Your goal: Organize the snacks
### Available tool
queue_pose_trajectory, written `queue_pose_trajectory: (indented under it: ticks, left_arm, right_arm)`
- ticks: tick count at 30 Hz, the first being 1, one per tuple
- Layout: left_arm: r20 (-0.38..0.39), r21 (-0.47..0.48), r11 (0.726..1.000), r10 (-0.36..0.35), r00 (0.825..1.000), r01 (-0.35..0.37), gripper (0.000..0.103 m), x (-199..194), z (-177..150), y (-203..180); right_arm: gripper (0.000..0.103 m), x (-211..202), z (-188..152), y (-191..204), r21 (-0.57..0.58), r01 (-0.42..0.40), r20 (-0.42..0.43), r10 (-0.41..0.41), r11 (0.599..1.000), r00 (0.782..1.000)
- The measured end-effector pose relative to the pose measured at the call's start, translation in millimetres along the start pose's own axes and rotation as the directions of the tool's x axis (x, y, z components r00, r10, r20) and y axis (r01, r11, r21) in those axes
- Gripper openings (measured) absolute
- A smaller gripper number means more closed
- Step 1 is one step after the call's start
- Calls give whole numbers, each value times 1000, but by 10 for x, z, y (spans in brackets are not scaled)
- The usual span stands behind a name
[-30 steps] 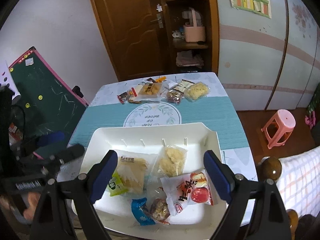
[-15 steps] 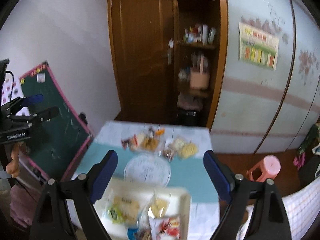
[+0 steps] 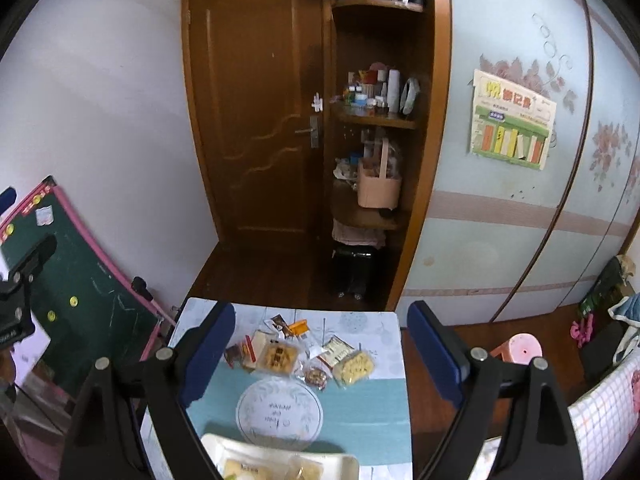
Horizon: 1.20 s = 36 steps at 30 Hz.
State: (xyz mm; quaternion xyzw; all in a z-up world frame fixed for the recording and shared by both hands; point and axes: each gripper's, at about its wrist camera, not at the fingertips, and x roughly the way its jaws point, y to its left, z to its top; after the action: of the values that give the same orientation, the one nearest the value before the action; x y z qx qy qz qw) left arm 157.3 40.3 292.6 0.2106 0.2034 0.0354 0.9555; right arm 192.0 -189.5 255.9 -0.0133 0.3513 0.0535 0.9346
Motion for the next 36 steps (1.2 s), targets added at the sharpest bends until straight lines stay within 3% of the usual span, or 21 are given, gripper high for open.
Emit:
queue_pose_trajectory:
  ticks: [3,6,9,12,16,20,24,28,31,34,36]
  left_arm:
    - [-88,36,999,-26,996,29,103,614,-184,-145]
    - [-192,85,994,-54,980,72,103,1276,-552,-385]
    - [-300,127,984,-84,950,127,103,1923,-1004,-685]
    - [-396,136,972,-121,910,189,103,2443,-1505,-950]
    - [-519,114,961,-160,839,254,103,3073,-2137,-1251]
    - [-602,90,956,-172,780,280,103,3488,-2566,-1406]
    - [-651,48,951,-201,732,304,103,3790,-2855,-1530]
    - [-677,60,945,-198,709,321,103,3943,-3057,-1650]
    - [-692,77,940,-189,696,332,103,4041,-3193,-1736]
    - [-700,93,936,-180,691,338,103,4089,-3277,-1799]
    - [-689,80,936,-196,698,342,102,4102,-3277,-1802]
  right_arm:
    - [89,506,37,43,40,-31,-76,34,999,997]
    - [89,1114,-83,146,62,-58,-164,67,996,984]
    - [89,1739,-321,299,66,-84,-256,99,994,962]
    - [89,2349,-625,444,80,-111,-342,132,991,930]
    - [89,3107,-1096,612,122,-130,-452,171,984,875]
    - [89,3705,-1465,638,167,-88,-550,167,982,819]
    - [89,4049,-1645,633,171,-42,-578,135,984,805]
    - [89,4277,-1716,624,251,-42,-589,187,967,786]
    - [89,4370,-1722,702,248,-38,-595,183,968,783]
    - [90,4513,-1748,823,204,-16,-614,140,979,777]
    - [92,4598,-1796,901,172,-4,-632,113,985,767]
